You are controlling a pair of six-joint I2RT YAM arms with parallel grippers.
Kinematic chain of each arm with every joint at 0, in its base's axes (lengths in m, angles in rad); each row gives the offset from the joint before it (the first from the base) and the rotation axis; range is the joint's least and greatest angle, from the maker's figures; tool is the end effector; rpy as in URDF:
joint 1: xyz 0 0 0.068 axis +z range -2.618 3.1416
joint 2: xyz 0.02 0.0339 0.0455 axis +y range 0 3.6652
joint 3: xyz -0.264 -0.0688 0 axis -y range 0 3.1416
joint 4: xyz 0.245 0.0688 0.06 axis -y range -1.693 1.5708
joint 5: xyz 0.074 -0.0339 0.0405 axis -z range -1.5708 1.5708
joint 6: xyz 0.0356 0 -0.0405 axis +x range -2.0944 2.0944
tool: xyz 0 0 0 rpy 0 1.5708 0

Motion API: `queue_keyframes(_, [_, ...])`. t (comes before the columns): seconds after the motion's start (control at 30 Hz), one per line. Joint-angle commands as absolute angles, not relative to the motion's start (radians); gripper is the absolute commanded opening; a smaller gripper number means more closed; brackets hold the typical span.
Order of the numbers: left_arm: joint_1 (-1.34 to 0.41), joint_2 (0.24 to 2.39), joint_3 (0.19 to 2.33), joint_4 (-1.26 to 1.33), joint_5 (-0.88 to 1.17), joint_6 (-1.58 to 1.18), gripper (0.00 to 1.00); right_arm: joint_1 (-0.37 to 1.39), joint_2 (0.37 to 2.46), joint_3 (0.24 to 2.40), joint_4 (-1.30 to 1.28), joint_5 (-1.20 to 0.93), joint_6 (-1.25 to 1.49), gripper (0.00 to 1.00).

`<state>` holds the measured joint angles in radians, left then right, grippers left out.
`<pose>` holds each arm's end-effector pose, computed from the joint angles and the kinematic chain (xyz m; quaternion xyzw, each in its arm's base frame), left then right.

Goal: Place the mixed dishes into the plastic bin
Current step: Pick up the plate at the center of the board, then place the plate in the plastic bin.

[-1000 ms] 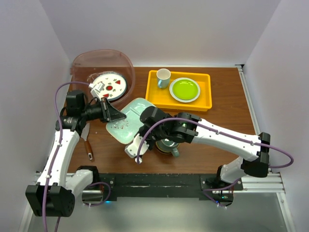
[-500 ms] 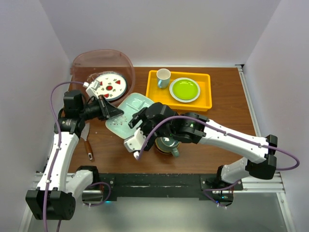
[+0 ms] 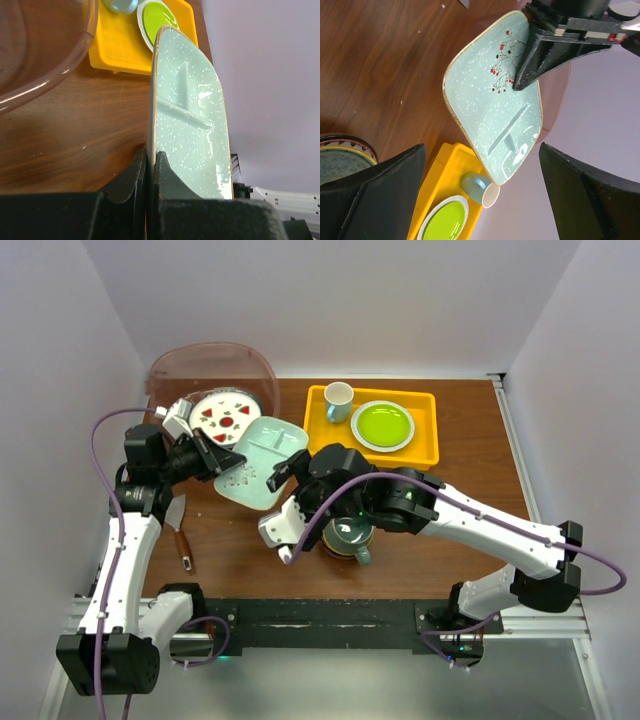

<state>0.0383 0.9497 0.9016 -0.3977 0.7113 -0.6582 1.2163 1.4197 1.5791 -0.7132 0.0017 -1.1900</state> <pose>0.2058 -0.0154 0.3328 -0.0961 0.8088 -0.4330 0.3863 0.1062 0.2868 0.4150 -0.8150 0.3143 0.0057 0.4868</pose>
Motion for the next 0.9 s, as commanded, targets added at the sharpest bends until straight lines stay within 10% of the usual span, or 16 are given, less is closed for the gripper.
queue_keyframes(0.0, [0.054,0.950,0.965,-0.242,0.680,-0.729,0.00,1.215,1.387,1.669,-0.764,-0.058,-1.149,0.98])
queue_keyframes(0.87, [0.106,1.043,1.069,-0.149,0.526,-0.744,0.00,1.068,1.342,1.690,-0.762,-0.129,-1.035,0.98])
